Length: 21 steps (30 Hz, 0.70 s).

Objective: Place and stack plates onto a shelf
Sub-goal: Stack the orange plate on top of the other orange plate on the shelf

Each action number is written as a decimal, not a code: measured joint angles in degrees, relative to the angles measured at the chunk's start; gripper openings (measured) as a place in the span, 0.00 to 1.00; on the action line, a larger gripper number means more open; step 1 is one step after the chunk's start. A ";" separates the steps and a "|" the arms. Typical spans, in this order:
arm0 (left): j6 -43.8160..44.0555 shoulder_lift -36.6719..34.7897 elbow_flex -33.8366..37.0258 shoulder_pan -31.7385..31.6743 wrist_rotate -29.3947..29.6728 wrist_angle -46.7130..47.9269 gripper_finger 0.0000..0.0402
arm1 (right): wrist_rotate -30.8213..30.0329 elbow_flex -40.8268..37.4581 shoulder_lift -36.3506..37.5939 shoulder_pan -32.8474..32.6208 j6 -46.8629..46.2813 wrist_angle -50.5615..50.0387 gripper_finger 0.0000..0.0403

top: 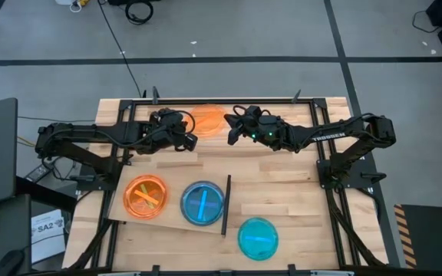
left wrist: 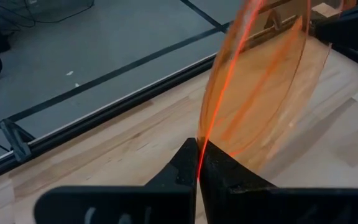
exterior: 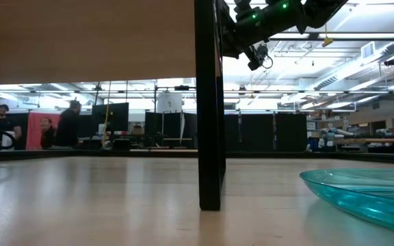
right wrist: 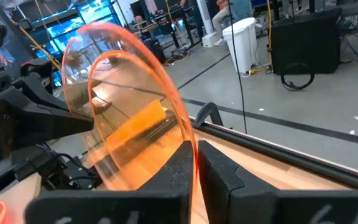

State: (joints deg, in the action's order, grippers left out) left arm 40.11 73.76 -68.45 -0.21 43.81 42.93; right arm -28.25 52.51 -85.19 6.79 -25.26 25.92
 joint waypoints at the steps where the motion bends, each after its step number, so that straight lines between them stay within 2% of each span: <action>1: -0.04 0.00 0.00 0.00 -0.05 0.10 0.03 | 0.00 0.00 0.00 0.04 -0.28 0.08 0.10; 14: -0.06 0.00 0.00 0.04 -0.23 0.18 0.03 | -0.02 0.00 0.00 0.04 -0.61 0.19 0.28; 21: -0.04 0.00 0.00 0.04 -0.40 0.12 0.03 | -0.04 0.00 0.02 0.04 -0.11 0.17 0.34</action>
State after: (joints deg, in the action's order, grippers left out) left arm 40.07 73.76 -68.45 -0.16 43.40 43.05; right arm -28.29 52.51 -85.17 6.83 -25.37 26.09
